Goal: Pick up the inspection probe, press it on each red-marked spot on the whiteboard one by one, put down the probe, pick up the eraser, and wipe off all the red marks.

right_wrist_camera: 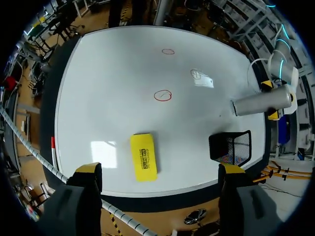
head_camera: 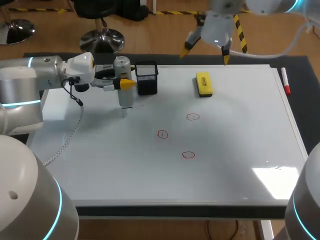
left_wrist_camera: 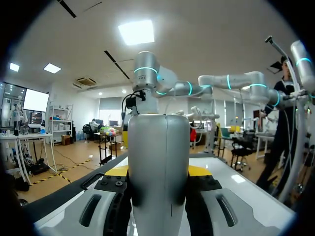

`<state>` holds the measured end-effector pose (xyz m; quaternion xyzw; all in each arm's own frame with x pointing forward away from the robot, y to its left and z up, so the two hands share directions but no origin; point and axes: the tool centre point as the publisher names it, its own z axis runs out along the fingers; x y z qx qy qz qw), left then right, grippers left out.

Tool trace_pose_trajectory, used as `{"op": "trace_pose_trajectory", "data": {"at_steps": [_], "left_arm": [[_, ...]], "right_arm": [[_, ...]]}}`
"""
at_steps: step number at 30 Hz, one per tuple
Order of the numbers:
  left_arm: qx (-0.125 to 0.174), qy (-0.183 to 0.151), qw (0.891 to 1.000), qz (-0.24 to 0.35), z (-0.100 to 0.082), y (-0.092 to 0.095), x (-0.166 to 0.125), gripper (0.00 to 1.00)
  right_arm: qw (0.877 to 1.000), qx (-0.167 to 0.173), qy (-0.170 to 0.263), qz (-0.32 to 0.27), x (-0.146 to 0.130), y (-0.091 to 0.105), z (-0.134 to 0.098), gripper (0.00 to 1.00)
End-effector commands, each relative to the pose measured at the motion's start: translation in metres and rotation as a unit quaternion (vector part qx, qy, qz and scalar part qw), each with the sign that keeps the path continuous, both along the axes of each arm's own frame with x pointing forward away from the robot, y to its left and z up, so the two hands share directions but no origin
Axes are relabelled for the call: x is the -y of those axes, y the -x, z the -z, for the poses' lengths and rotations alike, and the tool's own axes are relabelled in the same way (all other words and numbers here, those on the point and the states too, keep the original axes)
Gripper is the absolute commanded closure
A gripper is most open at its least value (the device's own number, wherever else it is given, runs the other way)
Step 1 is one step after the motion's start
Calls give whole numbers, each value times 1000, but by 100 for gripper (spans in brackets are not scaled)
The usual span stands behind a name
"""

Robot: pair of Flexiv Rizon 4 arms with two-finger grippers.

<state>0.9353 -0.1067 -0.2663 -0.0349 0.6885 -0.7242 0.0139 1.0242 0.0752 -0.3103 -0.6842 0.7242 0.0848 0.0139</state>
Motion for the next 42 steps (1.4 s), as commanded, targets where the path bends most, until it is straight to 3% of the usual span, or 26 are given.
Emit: {"op": "trace_pose_trajectory", "data": {"at_steps": [1, 13, 21, 28, 42], "left_arm": [[0, 1, 1000, 0, 0, 0, 0, 100], [0, 1, 1000, 0, 0, 0, 0, 100], [0, 1, 1000, 0, 0, 0, 0, 100], [0, 1, 1000, 0, 0, 0, 0, 100], [0, 1, 1000, 0, 0, 0, 0, 100]], "right_arm": [[999, -14, 29, -8, -7, -8, 8, 0], [999, 1, 52, -9, -14, 9, 22, 0], [996, 38, 70, -32, -21, 23, 30, 0], [997, 42, 54, -20, -14, 31, 43, 0], [998, 46, 39, -26, 6, 18, 59, 0]]}}
